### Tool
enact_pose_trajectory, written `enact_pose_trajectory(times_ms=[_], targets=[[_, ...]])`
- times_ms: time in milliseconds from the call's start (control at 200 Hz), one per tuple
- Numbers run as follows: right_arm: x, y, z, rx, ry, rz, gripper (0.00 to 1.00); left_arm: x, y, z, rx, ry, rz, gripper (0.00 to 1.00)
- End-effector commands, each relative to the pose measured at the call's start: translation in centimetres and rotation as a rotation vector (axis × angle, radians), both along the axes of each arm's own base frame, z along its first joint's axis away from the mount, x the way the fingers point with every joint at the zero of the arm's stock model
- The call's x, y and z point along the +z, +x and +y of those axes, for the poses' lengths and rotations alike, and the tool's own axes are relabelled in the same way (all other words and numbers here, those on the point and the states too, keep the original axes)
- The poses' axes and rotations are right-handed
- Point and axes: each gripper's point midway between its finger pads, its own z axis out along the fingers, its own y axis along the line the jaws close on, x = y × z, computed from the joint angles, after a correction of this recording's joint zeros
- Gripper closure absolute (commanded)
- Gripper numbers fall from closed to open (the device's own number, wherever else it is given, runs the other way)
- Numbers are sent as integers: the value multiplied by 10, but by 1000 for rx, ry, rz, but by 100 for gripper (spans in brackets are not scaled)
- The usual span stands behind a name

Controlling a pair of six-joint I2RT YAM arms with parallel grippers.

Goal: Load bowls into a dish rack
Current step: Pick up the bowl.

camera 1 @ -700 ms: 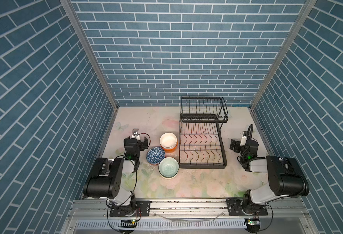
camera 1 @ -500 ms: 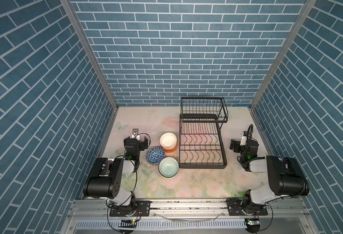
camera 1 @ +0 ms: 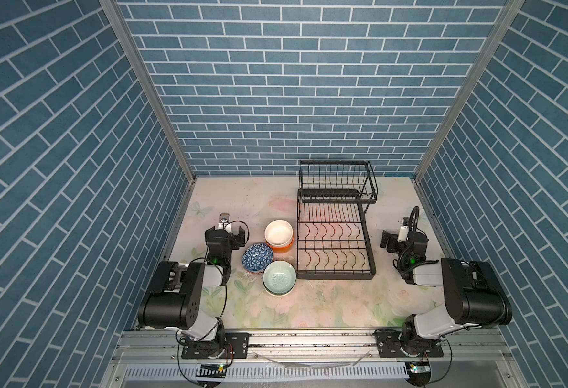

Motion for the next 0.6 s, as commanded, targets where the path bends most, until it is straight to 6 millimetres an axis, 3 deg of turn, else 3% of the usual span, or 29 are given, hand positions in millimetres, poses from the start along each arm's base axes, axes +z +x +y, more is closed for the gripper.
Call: enact_pose_trajectory(times_ms=[0,350,595], targets=[[18,14,-4,-3,-33,-58,1,3,5,1,7,-3,-11,0],[20,14,-2,14,-35,-64,1,3,4,1,-2,-9,-14,0],[45,13,-6,-20,-10,25,2,51,-23,15,82,-31,-112,0]])
